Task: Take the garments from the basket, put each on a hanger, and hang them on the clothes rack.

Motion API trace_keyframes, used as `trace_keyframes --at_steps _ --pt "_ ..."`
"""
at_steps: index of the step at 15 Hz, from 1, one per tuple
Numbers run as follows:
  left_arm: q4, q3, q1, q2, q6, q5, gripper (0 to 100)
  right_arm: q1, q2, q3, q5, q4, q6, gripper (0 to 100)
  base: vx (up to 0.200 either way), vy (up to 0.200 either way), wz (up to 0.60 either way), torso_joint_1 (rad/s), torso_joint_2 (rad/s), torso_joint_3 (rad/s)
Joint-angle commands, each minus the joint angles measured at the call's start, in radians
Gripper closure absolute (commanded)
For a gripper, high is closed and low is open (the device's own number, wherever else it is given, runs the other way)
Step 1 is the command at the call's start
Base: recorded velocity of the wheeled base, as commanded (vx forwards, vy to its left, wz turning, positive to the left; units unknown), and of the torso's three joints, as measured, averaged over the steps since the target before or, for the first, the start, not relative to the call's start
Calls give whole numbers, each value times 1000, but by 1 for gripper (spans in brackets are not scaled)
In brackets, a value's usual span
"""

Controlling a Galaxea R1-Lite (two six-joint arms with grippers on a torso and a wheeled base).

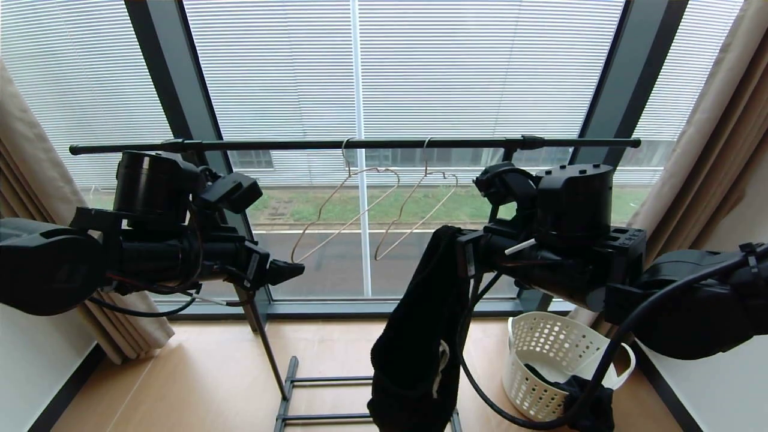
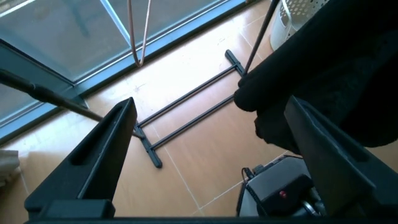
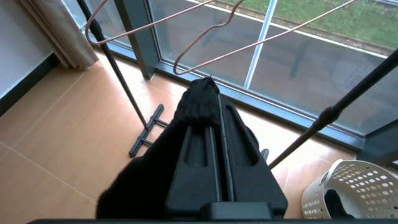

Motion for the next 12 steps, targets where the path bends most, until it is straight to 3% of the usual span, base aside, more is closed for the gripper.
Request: trace_keyframes --at_steps 1,5,9,12 --pt "-20 -2 0 52 9 0 0 -8 -42 19 0 -1 -18 100 200 0 0 7 7 7" --pt "-45 -7 -3 86 11 0 0 -15 -84 59 0 -1 -99 100 200 0 0 -5 -4 0" --pt "-105 -53 -2 153 8 5 0 -29 -118 100 0 -1 -175 100 0 0 0 0 0 0" --pt "-105 -195 -3 272 11 6 0 -29 -138 117 1 -1 -199 100 0 0 0 0 0 0"
